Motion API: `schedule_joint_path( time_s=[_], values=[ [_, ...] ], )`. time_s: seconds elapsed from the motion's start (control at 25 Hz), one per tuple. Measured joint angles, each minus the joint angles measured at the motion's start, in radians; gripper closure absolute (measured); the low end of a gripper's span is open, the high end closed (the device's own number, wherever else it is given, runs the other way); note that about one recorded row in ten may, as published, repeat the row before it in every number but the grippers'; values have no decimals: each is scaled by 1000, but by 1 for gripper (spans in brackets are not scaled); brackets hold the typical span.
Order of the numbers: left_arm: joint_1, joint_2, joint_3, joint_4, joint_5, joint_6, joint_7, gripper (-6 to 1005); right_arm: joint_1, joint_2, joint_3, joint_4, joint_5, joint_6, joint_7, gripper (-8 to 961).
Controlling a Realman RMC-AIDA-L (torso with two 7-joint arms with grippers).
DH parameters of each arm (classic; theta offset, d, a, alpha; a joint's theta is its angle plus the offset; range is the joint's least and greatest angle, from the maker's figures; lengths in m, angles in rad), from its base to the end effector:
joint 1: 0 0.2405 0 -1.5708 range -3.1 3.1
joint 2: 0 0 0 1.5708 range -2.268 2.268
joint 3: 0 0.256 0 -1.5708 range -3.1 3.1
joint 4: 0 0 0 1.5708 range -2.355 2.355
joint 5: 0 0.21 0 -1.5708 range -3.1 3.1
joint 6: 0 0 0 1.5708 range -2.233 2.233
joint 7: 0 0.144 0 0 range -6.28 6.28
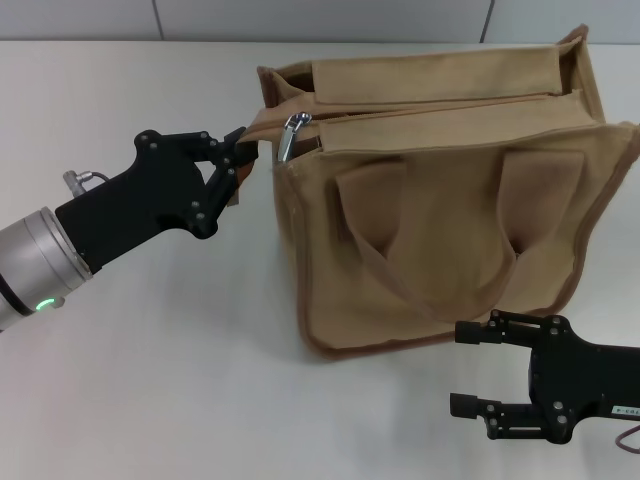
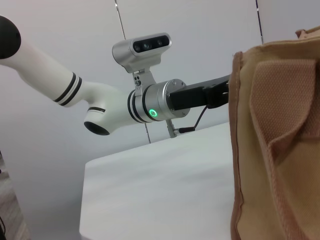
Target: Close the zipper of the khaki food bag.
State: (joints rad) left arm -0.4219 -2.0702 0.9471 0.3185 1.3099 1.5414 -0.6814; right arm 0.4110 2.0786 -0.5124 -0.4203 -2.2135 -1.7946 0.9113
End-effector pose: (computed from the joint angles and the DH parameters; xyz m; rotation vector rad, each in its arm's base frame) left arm -0.2682 0.3005 -0.0206 -2.3297 -0.1959 -1.0373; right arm 0.2983 0.2346 -0.0311 -2.8785 0.3977 0.8793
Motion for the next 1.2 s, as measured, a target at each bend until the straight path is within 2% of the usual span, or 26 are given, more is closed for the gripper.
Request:
schedule_joint_path(
  time_s=[0.24, 0.76, 1.2],
  values=[
    [0, 1, -5, 3, 0, 14, 0, 958, 0, 0, 0, 0, 0, 0, 0, 189],
    [-9, 9, -54, 19, 0, 43, -29, 975, 11, 0, -1, 8, 14, -27, 0, 190],
    [-12, 14, -59, 76, 0, 37, -83, 972, 23, 0, 3, 22, 108, -176, -23, 190]
  ],
)
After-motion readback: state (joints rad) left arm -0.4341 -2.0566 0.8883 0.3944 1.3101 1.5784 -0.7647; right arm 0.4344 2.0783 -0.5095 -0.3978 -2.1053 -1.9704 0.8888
